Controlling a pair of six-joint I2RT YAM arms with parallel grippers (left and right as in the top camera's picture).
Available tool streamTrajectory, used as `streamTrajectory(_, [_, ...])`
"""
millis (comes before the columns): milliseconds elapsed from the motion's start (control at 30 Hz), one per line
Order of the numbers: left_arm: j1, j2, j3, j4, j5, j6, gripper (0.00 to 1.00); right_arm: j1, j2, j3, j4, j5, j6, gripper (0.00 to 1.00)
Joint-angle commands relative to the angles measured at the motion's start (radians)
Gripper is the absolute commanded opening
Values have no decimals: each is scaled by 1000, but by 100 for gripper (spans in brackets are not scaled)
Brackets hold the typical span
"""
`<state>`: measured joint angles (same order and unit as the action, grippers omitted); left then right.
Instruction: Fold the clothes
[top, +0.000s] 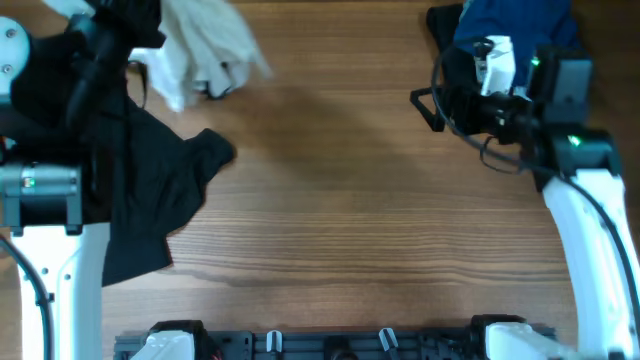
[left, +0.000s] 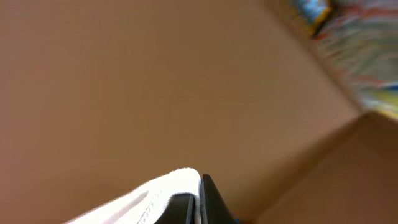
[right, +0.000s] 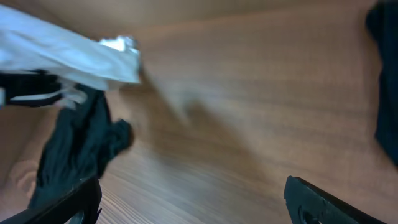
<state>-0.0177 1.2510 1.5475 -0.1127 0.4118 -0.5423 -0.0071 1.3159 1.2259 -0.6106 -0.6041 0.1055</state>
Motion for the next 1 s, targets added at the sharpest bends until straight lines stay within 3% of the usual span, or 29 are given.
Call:
streamTrajectory(0, [-92, -13, 13, 86, 13, -51, 4, 4, -82, 23, 5, -51, 3, 96])
streamTrajectory(267, [-201, -3, 13, 94, -61, -49, 4, 77, -26, 23, 5, -139, -7, 97])
streamTrajectory(433, [-201, 6, 13, 79, -61, -50, 4, 228, 76, 23, 31, -160, -185, 99])
streamTrajectory(700, [-201, 6, 13, 40, -34, -50, 4, 329, 289, 23, 320, -372, -205, 99])
streamTrajectory(967, [-201, 6, 13, -12, -34, -50, 4, 361, 337, 23, 513, -355, -181, 100])
